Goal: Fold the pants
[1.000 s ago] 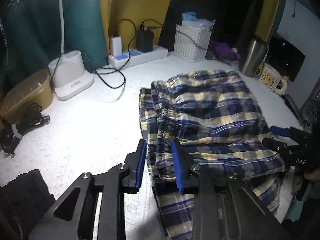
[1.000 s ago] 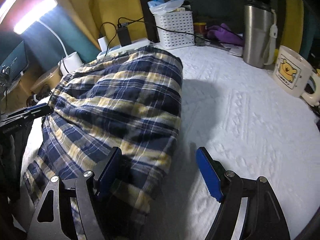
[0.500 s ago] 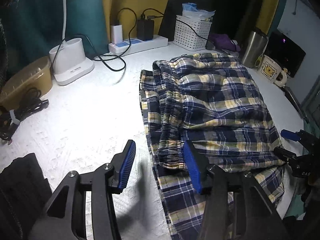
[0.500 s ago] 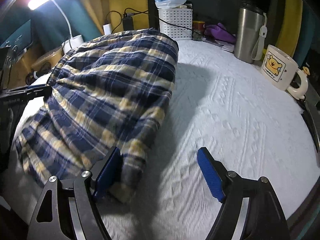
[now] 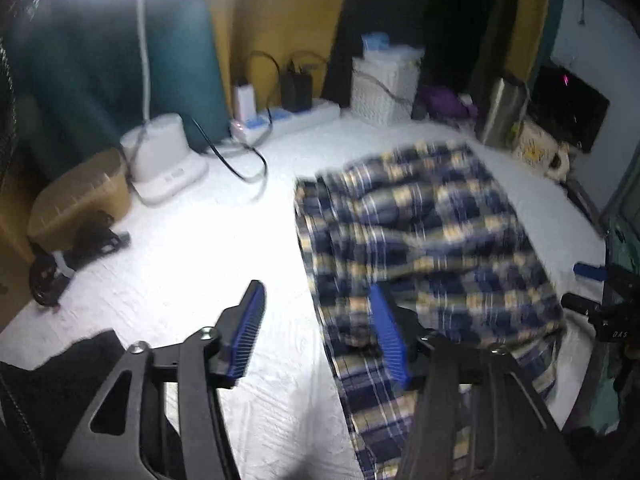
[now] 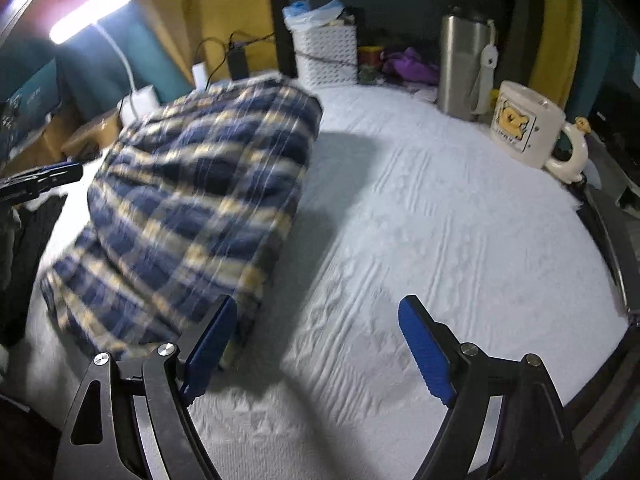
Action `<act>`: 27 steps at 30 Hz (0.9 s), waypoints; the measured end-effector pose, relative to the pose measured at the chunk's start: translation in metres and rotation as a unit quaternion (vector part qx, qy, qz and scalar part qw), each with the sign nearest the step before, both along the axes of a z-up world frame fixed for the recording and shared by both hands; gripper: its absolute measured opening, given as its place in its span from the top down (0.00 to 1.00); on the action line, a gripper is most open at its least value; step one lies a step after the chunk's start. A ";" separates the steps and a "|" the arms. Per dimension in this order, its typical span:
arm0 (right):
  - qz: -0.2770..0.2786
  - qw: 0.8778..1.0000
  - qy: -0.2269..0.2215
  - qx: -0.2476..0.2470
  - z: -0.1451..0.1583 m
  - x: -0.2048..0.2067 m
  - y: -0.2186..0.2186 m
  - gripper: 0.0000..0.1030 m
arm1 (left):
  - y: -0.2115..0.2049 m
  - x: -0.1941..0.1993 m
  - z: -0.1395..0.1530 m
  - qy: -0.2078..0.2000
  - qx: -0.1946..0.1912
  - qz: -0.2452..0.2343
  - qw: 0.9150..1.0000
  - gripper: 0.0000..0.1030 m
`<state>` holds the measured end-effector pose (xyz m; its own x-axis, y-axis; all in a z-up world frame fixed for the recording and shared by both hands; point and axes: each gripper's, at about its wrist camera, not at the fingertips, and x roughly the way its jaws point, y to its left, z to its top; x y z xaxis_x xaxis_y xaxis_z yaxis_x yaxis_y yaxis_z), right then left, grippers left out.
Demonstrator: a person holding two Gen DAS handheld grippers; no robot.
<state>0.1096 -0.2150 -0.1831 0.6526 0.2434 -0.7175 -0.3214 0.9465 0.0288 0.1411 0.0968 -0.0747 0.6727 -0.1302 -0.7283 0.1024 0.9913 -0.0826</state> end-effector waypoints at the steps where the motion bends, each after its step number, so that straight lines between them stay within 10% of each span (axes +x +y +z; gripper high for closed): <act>1: -0.001 1.000 -0.003 0.002 0.002 0.004 0.000 0.18 | 0.002 0.002 0.004 -0.007 -0.002 0.003 1.000 0.28; 27: 0.005 0.999 -0.032 0.042 0.020 0.149 0.037 0.18 | -0.008 0.111 -0.021 0.019 0.001 -0.034 0.999 0.27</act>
